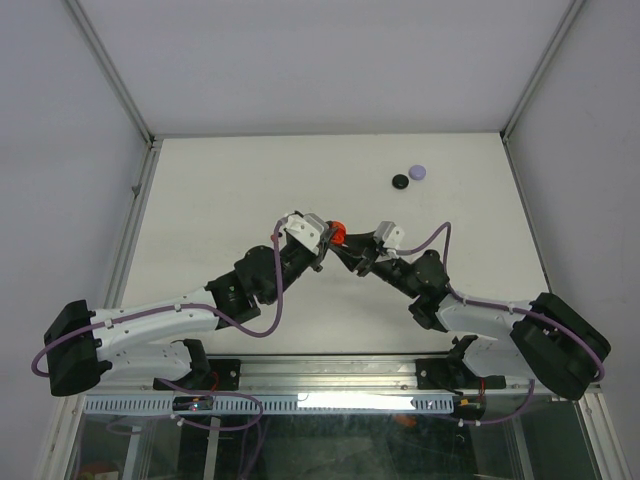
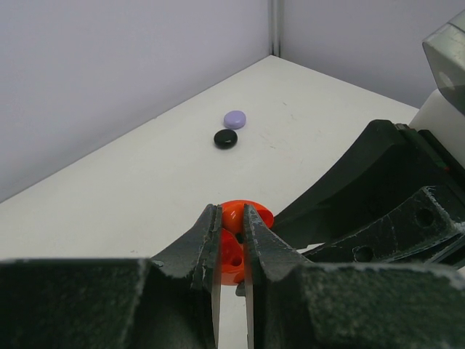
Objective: Insert the wireless bluetooth earbuds into the charging case
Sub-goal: Place the earbud in the charging case.
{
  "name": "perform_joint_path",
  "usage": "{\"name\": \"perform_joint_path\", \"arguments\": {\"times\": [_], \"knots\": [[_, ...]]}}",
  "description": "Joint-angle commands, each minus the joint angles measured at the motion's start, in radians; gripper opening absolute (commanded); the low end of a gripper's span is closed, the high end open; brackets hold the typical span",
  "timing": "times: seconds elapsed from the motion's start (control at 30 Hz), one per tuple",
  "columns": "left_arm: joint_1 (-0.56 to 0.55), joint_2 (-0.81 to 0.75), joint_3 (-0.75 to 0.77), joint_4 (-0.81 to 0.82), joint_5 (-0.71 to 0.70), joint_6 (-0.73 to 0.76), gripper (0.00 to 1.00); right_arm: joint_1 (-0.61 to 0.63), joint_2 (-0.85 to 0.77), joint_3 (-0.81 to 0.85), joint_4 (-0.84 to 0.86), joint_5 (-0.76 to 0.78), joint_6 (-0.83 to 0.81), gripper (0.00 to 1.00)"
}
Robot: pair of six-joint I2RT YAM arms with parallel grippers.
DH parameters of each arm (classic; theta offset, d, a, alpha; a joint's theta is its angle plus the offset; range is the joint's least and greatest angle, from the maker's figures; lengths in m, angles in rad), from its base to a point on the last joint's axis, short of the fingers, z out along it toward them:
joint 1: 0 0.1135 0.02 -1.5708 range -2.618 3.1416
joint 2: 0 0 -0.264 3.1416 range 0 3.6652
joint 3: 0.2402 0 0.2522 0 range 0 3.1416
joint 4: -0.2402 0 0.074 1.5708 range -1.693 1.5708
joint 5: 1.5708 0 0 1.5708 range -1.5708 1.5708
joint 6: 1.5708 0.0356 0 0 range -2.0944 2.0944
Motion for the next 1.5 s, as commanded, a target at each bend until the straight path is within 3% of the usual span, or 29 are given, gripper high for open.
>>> {"name": "perform_joint_path", "arguments": {"times": [0.0, 0.5, 1.13, 1.33, 1.47], "knots": [[-0.012, -0.003, 0.016, 0.027, 0.023, 0.006, 0.1, 0.004, -0.039, 0.006, 0.067, 0.013, 0.007, 0.0], [-0.017, -0.014, 0.02, -0.037, 0.073, 0.023, 0.13, 0.005, -0.043, 0.008, 0.074, 0.021, 0.011, 0.0], [-0.014, -0.043, 0.053, -0.114, 0.111, -0.064, 0.48, 0.005, -0.043, 0.004, 0.074, 0.014, 0.009, 0.0], [-0.012, -0.066, 0.147, -0.25, 0.064, -0.186, 0.59, 0.004, -0.052, -0.004, 0.063, 0.03, 0.0, 0.0], [-0.006, -0.075, 0.215, -0.363, 0.065, -0.287, 0.61, 0.004, -0.059, -0.004, 0.052, 0.033, 0.0, 0.0]]}}
